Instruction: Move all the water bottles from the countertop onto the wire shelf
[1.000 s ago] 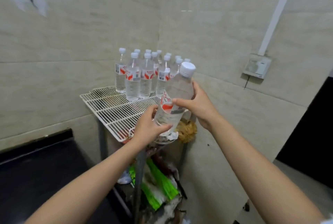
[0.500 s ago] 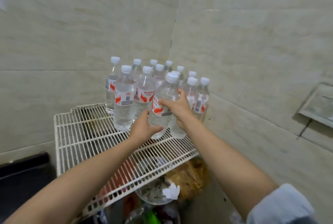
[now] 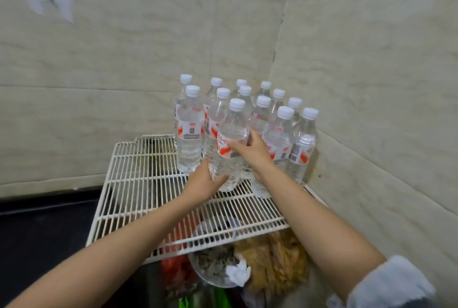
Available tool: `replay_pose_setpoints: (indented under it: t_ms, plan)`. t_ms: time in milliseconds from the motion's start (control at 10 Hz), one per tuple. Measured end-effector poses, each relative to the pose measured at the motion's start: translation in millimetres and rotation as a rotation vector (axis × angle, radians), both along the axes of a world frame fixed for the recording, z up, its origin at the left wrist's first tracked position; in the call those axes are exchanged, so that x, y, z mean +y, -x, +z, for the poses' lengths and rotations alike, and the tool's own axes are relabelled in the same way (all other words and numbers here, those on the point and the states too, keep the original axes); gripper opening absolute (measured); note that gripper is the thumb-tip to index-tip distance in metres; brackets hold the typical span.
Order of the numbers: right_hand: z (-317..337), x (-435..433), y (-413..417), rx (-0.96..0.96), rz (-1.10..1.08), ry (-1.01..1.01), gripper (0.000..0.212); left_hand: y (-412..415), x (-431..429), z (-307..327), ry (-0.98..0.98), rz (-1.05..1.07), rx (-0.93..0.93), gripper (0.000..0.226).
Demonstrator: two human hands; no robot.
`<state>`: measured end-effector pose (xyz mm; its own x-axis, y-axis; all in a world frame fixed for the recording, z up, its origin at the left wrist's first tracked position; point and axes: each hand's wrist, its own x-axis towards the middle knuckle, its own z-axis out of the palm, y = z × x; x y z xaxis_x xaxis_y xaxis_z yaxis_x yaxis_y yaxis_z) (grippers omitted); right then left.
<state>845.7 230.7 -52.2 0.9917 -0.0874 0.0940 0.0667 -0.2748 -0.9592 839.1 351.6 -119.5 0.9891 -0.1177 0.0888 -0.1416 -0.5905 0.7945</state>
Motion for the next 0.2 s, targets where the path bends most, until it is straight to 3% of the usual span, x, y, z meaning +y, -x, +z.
replay_pose_setpoints:
  t_ms: [200]
  plan:
    - [-31.3,1.6,61.1,-0.011,0.000,0.066,0.068,66.1,27.6,-0.3,-0.360,0.158,-0.136,0.069]
